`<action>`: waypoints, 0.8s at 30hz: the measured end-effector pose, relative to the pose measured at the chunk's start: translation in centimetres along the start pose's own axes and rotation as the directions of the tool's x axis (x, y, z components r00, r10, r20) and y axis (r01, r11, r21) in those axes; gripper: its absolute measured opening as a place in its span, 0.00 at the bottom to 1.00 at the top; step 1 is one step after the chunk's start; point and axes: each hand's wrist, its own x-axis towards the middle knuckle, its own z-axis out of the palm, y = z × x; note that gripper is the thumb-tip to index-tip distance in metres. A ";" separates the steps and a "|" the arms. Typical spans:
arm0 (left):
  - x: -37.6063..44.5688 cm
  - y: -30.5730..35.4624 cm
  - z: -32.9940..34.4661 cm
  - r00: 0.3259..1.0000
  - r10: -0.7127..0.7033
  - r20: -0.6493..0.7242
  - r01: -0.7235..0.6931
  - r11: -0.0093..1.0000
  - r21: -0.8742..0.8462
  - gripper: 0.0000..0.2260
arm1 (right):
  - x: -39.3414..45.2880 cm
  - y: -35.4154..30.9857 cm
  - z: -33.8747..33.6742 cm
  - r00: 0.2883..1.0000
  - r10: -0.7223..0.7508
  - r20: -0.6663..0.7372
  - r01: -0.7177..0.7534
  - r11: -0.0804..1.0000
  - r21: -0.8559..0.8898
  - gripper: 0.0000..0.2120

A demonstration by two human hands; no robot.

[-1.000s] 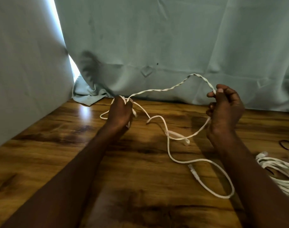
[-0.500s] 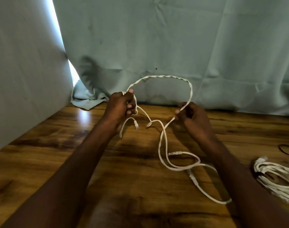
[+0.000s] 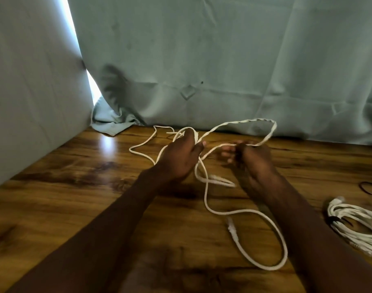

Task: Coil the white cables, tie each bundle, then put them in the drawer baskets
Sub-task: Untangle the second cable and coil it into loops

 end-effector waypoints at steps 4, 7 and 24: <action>0.5 -1.0 -0.7 0.999 -0.040 -0.026 0.036 0.986 -0.165 0.15 | 2.5 -0.5 -2.8 0.933 -0.176 -0.315 0.239 0.956 0.172 0.06; 0.6 -1.5 -0.6 0.997 -0.077 -0.031 0.069 0.972 -0.224 0.15 | 3.8 -0.8 -3.8 0.892 -0.234 -0.387 0.306 0.943 0.135 0.21; 0.1 -1.3 1.4 0.981 -0.193 0.007 0.187 0.937 -0.295 0.14 | -2.0 0.5 -0.7 0.840 -0.080 0.537 0.474 0.589 -0.654 0.09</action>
